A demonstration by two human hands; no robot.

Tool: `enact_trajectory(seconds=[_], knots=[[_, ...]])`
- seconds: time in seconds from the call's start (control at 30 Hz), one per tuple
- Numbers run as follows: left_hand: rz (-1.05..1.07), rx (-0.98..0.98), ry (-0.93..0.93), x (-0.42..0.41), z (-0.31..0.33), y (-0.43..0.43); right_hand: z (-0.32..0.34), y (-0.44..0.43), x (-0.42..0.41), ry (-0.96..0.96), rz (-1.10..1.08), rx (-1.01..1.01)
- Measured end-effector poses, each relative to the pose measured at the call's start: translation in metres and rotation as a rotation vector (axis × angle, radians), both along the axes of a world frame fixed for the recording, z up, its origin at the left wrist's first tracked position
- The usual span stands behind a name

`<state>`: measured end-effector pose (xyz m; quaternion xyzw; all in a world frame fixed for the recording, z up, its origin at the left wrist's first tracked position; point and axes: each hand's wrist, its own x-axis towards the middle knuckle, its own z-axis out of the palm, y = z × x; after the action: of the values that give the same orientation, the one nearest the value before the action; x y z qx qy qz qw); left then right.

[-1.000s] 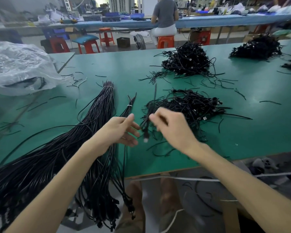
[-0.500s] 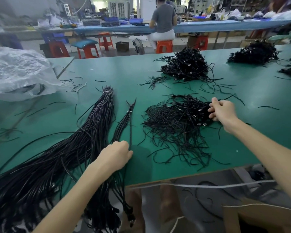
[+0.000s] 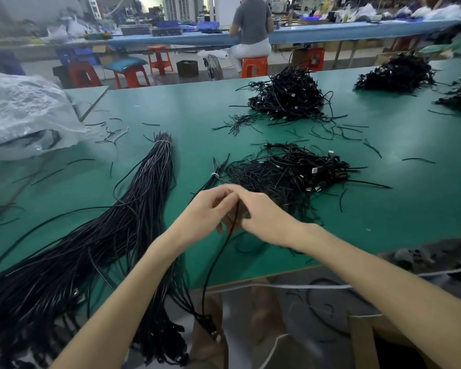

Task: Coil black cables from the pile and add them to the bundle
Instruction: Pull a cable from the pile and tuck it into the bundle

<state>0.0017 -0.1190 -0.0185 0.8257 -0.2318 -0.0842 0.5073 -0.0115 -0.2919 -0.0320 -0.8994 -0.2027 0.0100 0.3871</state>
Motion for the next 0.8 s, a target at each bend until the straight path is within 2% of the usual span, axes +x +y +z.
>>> enact_trajectory(seconds=[0.13,0.2,0.33,0.5,0.63,0.7,0.77,0.8], knots=[[0.184,0.312,-0.200,0.010,-0.029,0.027,-0.014,0.012,0.005,0.035,-0.119,0.034],[0.143,0.490,-0.291,0.012,-0.044,0.044,-0.018,0.013,0.004,0.090,-0.141,0.163],[0.021,0.818,-0.317,0.020,-0.065,0.056,-0.013,0.025,-0.001,0.155,-0.121,0.370],[0.083,0.975,-0.304,0.041,-0.067,0.063,0.013,0.040,-0.001,0.136,-0.132,0.617],[0.224,0.853,-0.268,0.050,-0.070,0.061,0.026,0.040,0.003,0.199,-0.177,0.748],[0.270,0.779,-0.374,0.043,-0.071,0.057,0.026,0.035,0.008,0.285,-0.253,0.817],[0.288,0.617,-0.488,0.031,-0.065,0.054,0.023,0.028,0.016,0.372,-0.345,0.893],[0.272,0.522,-0.489,0.022,-0.059,0.051,0.021,0.026,0.020,0.410,-0.386,0.935]])
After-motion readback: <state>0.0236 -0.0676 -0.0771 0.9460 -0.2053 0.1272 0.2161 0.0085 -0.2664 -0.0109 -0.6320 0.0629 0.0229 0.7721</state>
